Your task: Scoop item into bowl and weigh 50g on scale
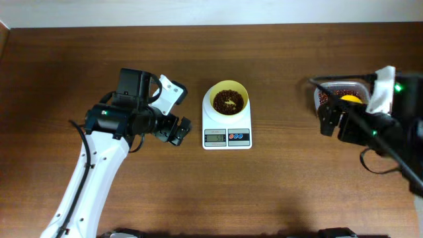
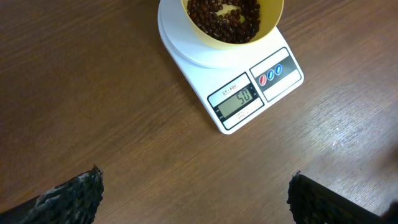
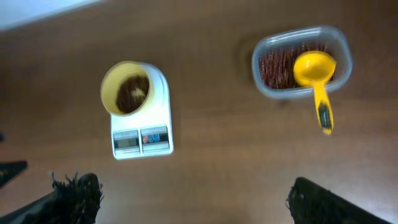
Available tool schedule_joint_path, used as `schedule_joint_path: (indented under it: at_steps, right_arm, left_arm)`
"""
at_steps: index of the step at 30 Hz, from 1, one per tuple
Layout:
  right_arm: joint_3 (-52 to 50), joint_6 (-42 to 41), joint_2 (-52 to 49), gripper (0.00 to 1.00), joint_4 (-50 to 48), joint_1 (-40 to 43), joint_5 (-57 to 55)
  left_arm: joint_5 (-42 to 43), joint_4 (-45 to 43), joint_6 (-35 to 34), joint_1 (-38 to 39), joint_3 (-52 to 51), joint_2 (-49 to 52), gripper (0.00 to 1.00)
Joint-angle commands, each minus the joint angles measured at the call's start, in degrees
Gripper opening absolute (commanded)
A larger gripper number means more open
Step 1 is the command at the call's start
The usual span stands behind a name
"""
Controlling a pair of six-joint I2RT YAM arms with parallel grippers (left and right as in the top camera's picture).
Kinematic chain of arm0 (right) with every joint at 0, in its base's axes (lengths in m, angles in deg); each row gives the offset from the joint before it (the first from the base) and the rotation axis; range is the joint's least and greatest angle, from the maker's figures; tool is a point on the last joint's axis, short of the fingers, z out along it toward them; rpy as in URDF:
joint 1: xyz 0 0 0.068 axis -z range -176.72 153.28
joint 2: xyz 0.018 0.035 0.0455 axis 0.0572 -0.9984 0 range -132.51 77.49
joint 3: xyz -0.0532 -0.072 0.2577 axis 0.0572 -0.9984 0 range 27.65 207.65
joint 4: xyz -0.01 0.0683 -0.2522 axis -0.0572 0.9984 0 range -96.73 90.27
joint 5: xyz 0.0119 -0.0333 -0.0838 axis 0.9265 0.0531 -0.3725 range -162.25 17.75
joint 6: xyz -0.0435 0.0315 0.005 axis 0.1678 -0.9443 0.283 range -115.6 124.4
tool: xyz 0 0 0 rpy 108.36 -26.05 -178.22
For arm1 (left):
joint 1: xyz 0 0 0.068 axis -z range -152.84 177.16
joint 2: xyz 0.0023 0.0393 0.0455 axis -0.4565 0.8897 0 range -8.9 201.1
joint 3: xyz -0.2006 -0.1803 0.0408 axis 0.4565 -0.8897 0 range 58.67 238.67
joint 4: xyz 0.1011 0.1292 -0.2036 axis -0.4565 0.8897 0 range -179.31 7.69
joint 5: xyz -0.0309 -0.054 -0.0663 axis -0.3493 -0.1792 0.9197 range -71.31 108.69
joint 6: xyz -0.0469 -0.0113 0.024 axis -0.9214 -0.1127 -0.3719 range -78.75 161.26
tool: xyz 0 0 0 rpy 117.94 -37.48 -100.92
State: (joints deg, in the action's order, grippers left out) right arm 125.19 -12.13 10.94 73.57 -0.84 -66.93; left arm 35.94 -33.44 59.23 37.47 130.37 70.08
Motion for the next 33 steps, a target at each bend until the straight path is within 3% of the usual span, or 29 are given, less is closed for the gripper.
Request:
schedule_joint_path:
  at_steps: [1, 11, 19, 26, 33]
  right_arm:
    - [-5.20, -0.24, 4.68, 0.99, -4.37, -0.37, -1.55]
    - [-49.20, 1.75, 30.58, 0.99, -44.04, -3.34, -1.55]
    - [-76.70, 1.70, 53.46, 0.99, -66.49, -4.28, -1.55]
    - [-86.01, 1.70, 65.99, 0.99, -69.88, -4.28, -1.70]
    - [-86.53, 3.02, 66.36, 0.99, -70.77, -5.79, -9.07]
  left_arm:
    - [-0.17, -0.11, -0.35, -0.35, -0.04, -0.02, 0.99]
    - [-0.17, -0.11, -0.35, -0.35, -0.04, -0.02, 0.99]
    - [-0.17, -0.11, -0.35, -0.35, -0.04, -0.02, 0.99]
    - [-0.15, -0.11, -0.35, -0.35, -0.04, -0.02, 0.99]
    - [-0.17, -0.11, -0.35, -0.35, -0.04, -0.02, 0.99]
